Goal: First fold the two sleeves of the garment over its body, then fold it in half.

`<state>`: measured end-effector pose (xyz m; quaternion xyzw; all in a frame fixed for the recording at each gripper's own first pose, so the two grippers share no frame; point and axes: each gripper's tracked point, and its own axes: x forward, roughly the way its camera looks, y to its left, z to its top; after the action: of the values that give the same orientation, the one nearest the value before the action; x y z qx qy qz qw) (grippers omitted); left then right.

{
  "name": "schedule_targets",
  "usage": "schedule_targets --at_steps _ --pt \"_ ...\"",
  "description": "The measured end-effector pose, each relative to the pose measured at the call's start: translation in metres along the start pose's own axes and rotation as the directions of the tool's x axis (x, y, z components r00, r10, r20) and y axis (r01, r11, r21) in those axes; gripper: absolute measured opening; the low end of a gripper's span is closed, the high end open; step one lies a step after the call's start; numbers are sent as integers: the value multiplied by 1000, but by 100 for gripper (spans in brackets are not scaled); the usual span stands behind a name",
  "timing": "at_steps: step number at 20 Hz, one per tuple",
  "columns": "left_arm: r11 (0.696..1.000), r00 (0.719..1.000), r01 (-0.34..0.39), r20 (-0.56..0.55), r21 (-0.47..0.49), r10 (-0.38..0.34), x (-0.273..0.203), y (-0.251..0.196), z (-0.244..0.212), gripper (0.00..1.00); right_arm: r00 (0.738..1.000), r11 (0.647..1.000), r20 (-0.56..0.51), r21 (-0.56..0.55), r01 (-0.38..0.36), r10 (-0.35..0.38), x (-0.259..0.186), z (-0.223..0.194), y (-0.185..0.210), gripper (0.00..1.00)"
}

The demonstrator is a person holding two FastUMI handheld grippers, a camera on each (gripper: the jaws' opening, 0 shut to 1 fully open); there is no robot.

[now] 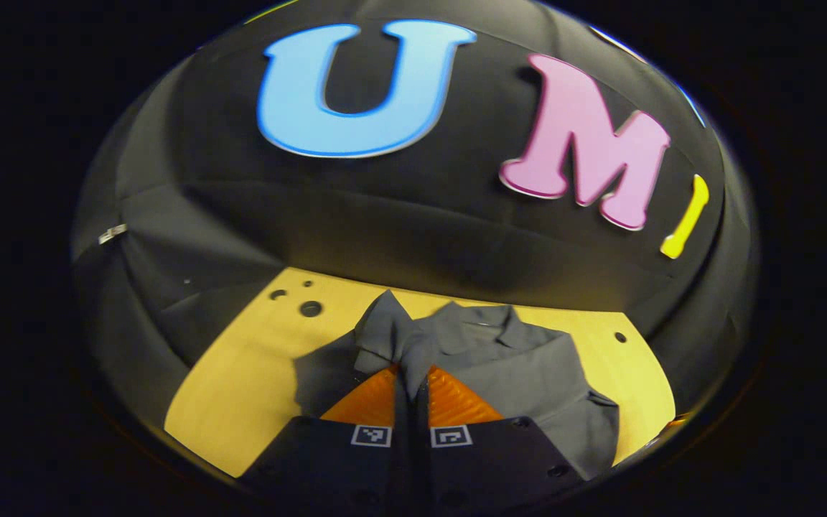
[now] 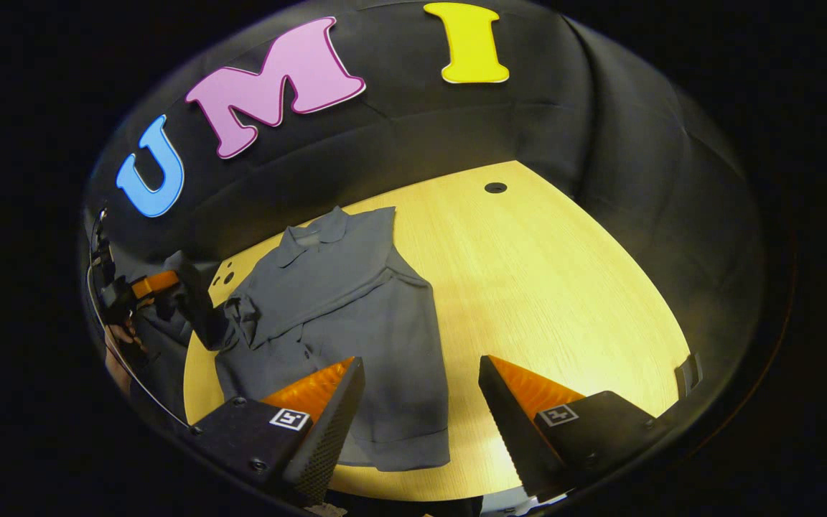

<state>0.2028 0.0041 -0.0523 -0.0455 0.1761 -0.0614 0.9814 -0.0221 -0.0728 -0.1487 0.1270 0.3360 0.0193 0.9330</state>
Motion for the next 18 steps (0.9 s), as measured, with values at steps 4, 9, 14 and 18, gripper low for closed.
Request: schedule_targets --at_steps 4,9,14,18 --pt "991 991 126 -37 38 -125 29 -82 -14 5 1000 1000 -3 18 5 -5 3 -1 -7 99" --pt "967 967 245 -92 70 -239 57 -161 -31 5 999 1000 -27 5 22 -22 8 -9 -24 99" --pt "955 949 287 -160 78 -273 90 -210 -64 6 998 1000 -59 4 14 -13 14 -16 -28 99" --pt "953 939 295 -207 68 -276 107 -231 -86 6 995 998 -99 -62 2 -8 17 -26 -32 99"
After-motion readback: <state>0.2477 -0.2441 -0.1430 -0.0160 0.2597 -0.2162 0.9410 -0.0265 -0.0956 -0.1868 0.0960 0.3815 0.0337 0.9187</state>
